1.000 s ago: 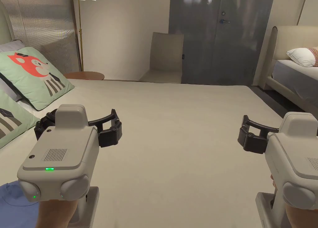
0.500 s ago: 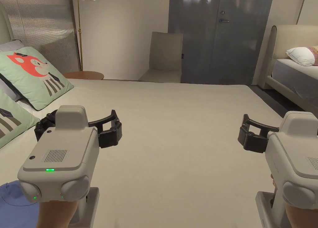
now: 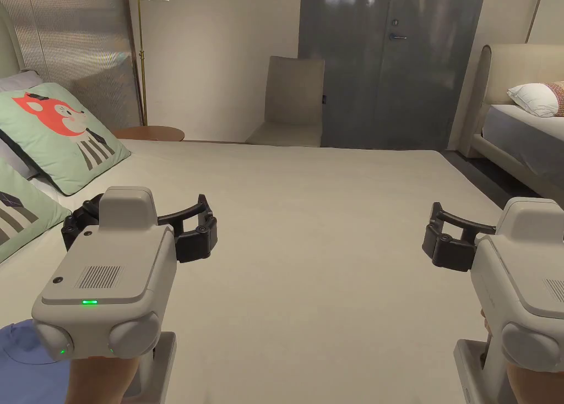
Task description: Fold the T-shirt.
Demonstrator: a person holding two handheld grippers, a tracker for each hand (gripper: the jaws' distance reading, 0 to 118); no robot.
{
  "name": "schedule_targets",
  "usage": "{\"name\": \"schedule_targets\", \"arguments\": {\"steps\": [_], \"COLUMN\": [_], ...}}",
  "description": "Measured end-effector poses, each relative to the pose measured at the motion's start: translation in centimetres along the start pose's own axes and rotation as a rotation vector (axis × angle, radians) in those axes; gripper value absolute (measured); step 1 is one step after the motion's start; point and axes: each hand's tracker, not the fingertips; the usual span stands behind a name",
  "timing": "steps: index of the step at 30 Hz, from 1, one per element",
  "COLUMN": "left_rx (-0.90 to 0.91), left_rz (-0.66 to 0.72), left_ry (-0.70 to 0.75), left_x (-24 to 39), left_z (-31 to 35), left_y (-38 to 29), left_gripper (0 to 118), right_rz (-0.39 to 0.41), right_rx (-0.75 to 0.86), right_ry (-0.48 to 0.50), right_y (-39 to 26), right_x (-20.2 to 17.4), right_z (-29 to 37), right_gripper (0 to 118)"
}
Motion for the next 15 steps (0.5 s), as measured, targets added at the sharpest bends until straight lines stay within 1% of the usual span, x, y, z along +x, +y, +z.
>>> {"name": "schedule_targets", "arguments": {"steps": [15], "left_rx": [0.001], "left_rz": [0.001], "left_ry": [-0.001], "left_x": [0.15], "left_z": [0.10], "left_y": [-0.11], "left_gripper": [111], "right_rz": [0.002], "right_rx": [0.001], "right_ry": [-0.004], "right_y": [-0.12], "right_x": [0.01], "right_z": [0.17], "right_gripper": [118]}}
